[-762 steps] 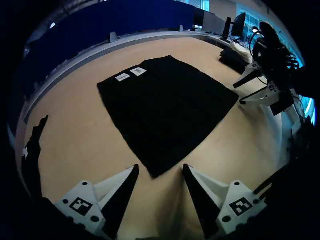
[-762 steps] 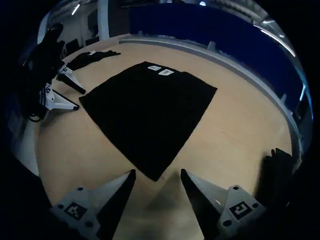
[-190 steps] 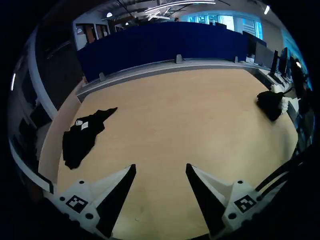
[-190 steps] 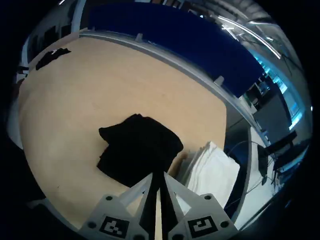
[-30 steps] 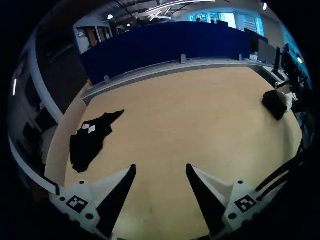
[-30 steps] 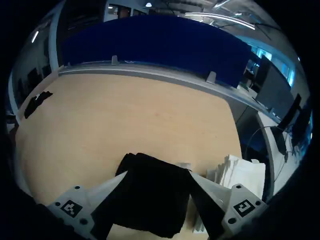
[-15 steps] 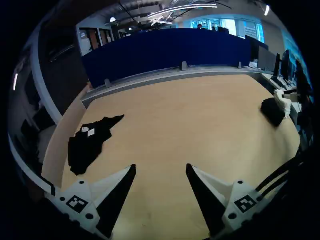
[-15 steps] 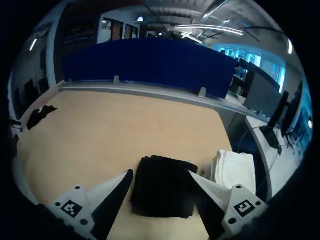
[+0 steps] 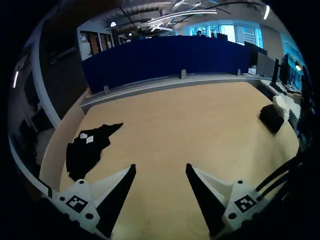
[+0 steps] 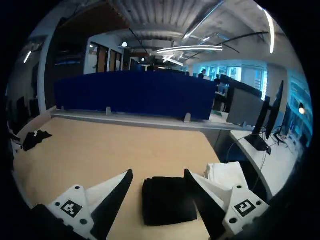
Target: Fold towel
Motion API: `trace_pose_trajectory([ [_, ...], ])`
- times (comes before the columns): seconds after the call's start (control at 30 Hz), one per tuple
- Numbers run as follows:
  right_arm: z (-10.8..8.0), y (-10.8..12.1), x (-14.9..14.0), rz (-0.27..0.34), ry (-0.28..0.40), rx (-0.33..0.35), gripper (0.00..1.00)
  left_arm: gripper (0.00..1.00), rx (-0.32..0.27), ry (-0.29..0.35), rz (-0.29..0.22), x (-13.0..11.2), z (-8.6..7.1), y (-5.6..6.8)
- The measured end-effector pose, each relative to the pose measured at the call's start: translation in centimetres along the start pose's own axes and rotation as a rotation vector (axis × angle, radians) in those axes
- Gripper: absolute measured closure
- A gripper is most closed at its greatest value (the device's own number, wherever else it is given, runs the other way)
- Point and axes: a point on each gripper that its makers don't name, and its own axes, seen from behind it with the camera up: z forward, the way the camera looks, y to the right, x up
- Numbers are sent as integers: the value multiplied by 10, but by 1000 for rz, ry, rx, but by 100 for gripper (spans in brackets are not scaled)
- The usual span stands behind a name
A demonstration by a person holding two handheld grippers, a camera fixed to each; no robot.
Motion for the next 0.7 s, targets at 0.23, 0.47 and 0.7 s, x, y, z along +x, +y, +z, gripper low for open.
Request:
trace_pose_trajectory([
  [0.23, -10, -22, 28, 38, 102, -17, 0, 7, -6, 54, -35, 20, 4, -4],
  [0.47, -19, -49, 61, 63, 207, 5, 0, 7, -3, 113, -64, 38, 6, -12],
  [0.7, -22, -63, 78, 79, 269, -3, 0, 8, -7, 149, -81, 48, 7, -13],
])
